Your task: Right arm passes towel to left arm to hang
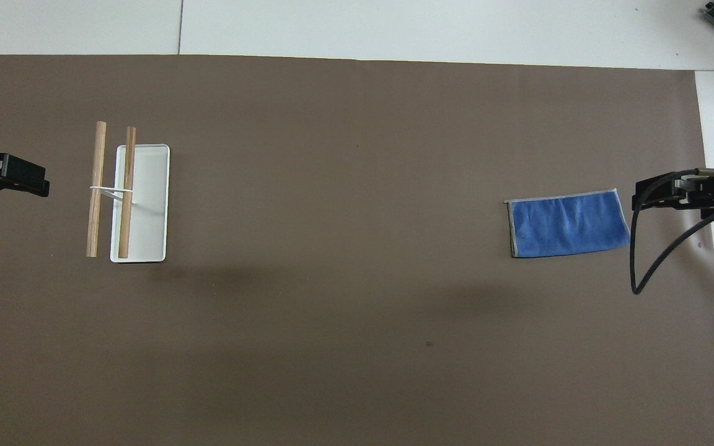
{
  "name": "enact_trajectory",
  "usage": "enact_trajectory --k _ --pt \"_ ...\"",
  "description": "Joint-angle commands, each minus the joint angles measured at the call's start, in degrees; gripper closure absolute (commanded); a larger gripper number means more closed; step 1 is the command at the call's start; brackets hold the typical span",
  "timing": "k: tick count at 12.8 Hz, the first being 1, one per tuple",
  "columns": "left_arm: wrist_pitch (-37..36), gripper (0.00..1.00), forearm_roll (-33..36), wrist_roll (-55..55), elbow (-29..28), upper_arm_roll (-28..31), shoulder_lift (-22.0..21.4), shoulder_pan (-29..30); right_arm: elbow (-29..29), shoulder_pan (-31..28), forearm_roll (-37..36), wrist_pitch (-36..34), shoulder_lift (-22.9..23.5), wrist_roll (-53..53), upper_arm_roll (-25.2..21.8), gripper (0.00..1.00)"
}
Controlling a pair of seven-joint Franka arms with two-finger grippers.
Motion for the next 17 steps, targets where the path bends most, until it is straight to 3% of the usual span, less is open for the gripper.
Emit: enact_trajectory --k 1,4,7,15,17 --pt "-0.1 0.00 0.9 -0.5 -1.1 -0.2 -1.2 0.2 -1.8 -1.0 0.6 1.7 -1.0 -0.1 0.2 0.00" --pt "-0.2 0.00 0.9 -0.5 -1.1 -0.2 -1.2 0.2 -4.9 -2.3 0.6 6.7 -0.4 -2.9 0.2 0.00" --pt "-0.2 0.00 0.9 -0.5 -1.1 -0.2 -1.2 0.2 -13.6 -3.4 0.6 17.5 -0.2 -7.2 0.1 0.00" --pt "-0.1 0.00 1.0 -0.5 -1.1 -0.2 -1.2 0.2 -24.7 -5.6 0.6 42.0 10.6 -11.7 0.1 0.00" --pt "-0.2 0.00 1.0 -0.5 -1.1 -0.2 -1.2 0.1 -25.9 -5.5 0.6 45.3 12.6 -11.8 0.1 0.00"
